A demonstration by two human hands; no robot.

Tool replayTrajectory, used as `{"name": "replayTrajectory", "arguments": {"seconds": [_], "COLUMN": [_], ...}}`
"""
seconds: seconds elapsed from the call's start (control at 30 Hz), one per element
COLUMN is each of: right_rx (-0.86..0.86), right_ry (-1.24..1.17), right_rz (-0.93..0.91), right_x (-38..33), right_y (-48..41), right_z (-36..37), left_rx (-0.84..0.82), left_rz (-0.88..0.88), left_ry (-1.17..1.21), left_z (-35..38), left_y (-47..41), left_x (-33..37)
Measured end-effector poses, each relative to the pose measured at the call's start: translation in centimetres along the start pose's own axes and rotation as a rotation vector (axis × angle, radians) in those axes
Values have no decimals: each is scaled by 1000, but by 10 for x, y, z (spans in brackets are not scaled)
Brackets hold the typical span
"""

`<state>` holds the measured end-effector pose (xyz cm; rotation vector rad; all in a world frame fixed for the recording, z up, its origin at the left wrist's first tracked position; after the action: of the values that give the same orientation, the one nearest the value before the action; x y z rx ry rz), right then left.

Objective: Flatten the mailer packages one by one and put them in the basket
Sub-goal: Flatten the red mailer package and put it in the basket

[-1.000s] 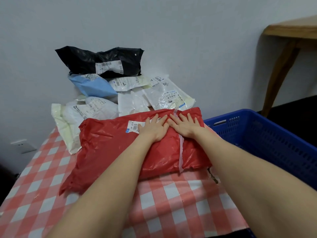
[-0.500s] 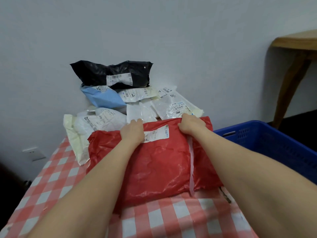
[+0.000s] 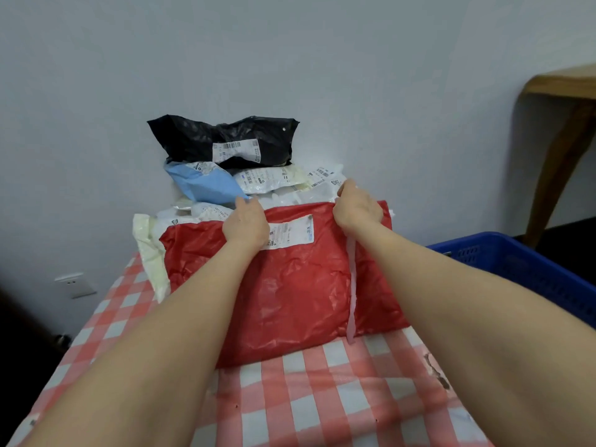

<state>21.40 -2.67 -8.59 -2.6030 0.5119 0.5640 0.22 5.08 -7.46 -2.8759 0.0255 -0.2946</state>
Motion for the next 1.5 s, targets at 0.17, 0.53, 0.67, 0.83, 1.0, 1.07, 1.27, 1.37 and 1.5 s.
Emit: {"name": "replayTrajectory", "arguments": {"seconds": [0.17,0.53,0.67,0.83,1.0,1.07,1.27,1.37,1.5], "right_rx": [-63,-253,-404,-499,-516,-528,-536,-538,-526], "right_ry": [-22,-24,16,27,37,38,70,81,94], "right_rz": [-65,-185,-174,-172,-174,-164,-160,-157,-155], "right_x": [-3,17,23,34,36,38,40,40,41], "right_y": [15,38,44,53,54,56,55,56,56], "right_z": [17,48,68,89,95,98,99,101,100], "left_rx": [-99,-303,-345,-406,-416,-424,-421,-414,-378], "left_rz": [60,346,358,343,336,330,329,325,334], "left_ry": [75,-10,-136,-150,-149,-145,-139,-147,-135], "left_z": [20,63,84,106,110,113,112,113,110], "left_y": [21,75,74,75,73,73,72,73,74], "left_x": [9,89,83,77,77,76,77,76,77]}}
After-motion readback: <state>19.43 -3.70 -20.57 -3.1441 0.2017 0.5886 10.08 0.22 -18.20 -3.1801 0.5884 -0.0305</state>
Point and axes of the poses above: each hand's wrist, its own y-axis away from the middle knuckle, its own z-axis out of the palm, x = y × z, the point moved 10 cm from there along -y, towards the middle knuckle, and after that the axes turned 13 degrees about -z, right-handed, at the moved point
